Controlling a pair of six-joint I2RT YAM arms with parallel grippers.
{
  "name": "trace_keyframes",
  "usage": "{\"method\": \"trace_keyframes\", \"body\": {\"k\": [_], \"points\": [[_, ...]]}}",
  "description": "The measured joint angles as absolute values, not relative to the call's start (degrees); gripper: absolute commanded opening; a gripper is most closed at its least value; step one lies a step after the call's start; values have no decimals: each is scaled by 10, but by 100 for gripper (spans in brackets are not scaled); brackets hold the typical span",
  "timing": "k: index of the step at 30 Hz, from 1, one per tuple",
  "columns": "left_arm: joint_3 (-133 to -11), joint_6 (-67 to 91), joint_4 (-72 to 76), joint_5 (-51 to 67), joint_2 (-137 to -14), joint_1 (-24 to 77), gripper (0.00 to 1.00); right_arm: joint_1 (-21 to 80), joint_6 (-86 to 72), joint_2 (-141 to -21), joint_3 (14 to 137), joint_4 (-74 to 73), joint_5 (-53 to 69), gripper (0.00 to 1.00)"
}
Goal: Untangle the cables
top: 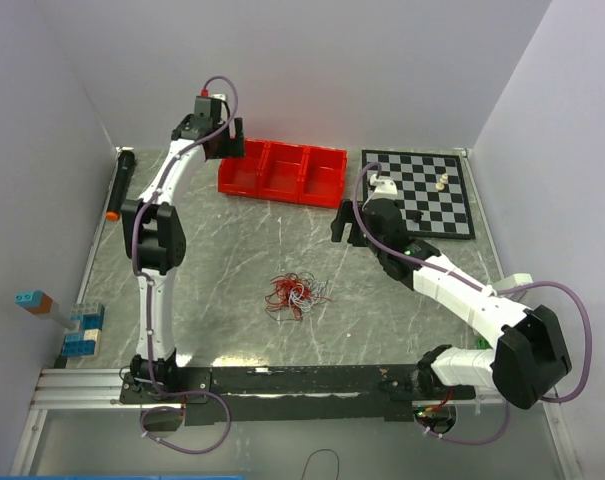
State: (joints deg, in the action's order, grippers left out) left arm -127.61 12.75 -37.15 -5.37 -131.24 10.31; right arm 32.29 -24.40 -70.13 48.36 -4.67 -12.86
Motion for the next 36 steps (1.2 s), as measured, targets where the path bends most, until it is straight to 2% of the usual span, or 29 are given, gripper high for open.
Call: {"method": "trace_keyframes", "body": {"k": [5,6,11,14,17,19,23,30,36], "points": [[-1263,130,-361,-83,-1326,112,99,323,-239,-705,484,-30,-113,90],[-1253,130,-355,-89,-1326,112,97,323,-239,-705,484,-25,-110,89],[-1224,132,-347,-110,-1334,108,82,324,-239,-705,484,-8,-100,88],[-1202,129,-331,-111,-1336,106,67,324,-239,-705,483,3,-94,88],[-1174,127,-307,-113,-1336,105,45,324,-240,-705,476,17,-90,87],[-1155,122,-295,-113,-1336,105,37,324,-240,-705,470,20,-86,86],[-1133,114,-273,-113,-1336,105,32,324,-244,-705,464,24,-80,85],[-1077,98,-200,-110,-1323,106,6,324,-246,-705,456,33,-78,84],[-978,112,-149,-91,-1266,105,1,324,-246,-703,451,34,-78,82]]}}
